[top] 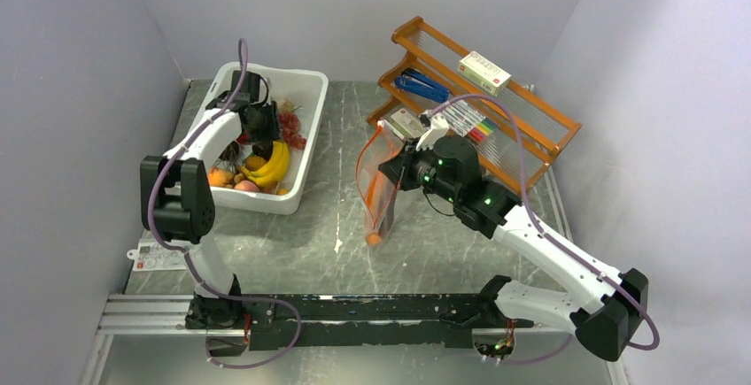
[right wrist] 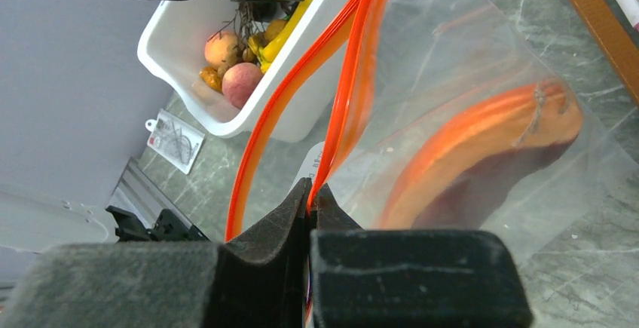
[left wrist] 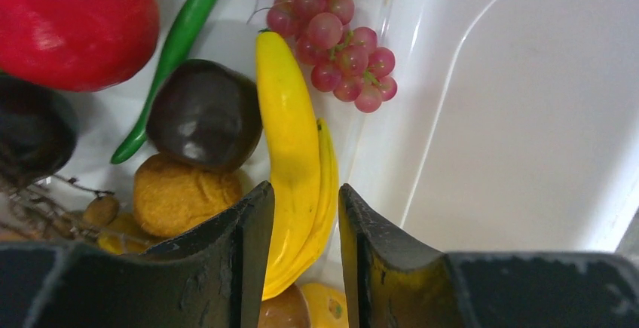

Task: Place the food in the zip-top bag and seal the zipper
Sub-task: Pick up the fake fruit from the bin.

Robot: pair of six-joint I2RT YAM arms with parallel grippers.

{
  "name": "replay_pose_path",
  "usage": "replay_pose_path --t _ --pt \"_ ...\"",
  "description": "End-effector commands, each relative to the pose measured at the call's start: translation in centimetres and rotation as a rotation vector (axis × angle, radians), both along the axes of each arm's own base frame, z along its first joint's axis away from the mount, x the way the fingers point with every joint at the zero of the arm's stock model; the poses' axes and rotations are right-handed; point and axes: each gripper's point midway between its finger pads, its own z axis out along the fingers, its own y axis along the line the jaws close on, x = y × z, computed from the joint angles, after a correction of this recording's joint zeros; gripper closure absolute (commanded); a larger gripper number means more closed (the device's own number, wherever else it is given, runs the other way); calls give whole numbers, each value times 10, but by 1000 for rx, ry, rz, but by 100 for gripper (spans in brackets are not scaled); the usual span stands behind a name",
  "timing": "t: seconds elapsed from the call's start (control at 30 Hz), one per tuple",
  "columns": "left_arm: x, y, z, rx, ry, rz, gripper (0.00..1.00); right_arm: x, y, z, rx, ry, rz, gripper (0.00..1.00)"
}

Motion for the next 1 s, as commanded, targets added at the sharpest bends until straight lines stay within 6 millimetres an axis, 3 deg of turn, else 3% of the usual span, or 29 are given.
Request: replay_pose_path --t 0.0,0.6,0.83,0.97 --pt "12 -9 4 -60 -8 -55 63 1 0 16 36 -29 -5 100" --pt "4 -1 -37 -29 104 -47 60 -2 3 9 56 7 0 100" --pt "5 -5 -42 -46 121 -61 58 0 6 7 54 7 8 100" --pt "5 -8 -39 -57 110 -72 68 1 7 4 49 8 7 100"
